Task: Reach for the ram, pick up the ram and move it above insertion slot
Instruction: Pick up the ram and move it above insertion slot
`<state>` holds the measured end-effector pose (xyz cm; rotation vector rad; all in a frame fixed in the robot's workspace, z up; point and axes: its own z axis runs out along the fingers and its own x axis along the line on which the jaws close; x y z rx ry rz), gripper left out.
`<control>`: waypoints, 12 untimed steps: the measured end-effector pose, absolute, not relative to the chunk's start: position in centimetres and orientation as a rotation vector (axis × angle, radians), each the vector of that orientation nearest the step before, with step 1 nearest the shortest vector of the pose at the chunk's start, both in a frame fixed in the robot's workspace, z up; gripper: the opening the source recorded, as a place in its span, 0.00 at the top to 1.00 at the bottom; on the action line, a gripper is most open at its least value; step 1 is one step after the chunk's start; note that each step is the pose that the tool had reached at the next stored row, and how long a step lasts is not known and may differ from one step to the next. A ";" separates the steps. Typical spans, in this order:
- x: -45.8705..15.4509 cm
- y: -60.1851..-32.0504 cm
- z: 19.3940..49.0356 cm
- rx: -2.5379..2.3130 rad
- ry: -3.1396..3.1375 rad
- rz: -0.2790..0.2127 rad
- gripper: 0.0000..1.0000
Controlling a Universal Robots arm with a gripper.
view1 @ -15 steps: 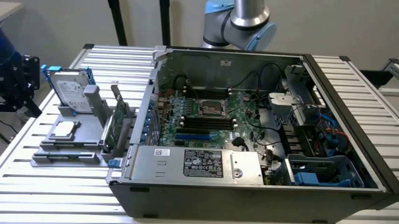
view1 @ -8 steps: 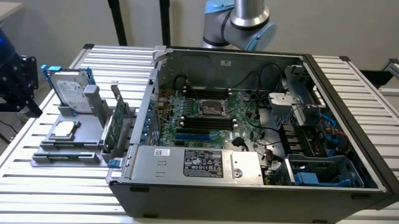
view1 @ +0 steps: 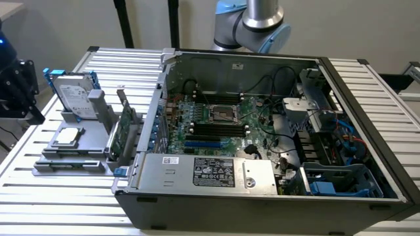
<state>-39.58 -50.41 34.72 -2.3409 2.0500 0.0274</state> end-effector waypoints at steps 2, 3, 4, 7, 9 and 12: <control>-39.6 -50.4 34.7 -2.373 2.011 0.026 0.89; -39.6 -50.4 34.6 -2.379 2.003 0.026 0.89; -39.6 -50.4 34.6 -2.379 2.003 0.026 0.89; -39.6 -50.4 34.7 -2.379 2.004 0.026 0.89; -39.6 -50.4 34.6 -2.377 2.006 0.026 0.88; -39.5 -50.4 34.6 -2.367 2.018 0.026 0.76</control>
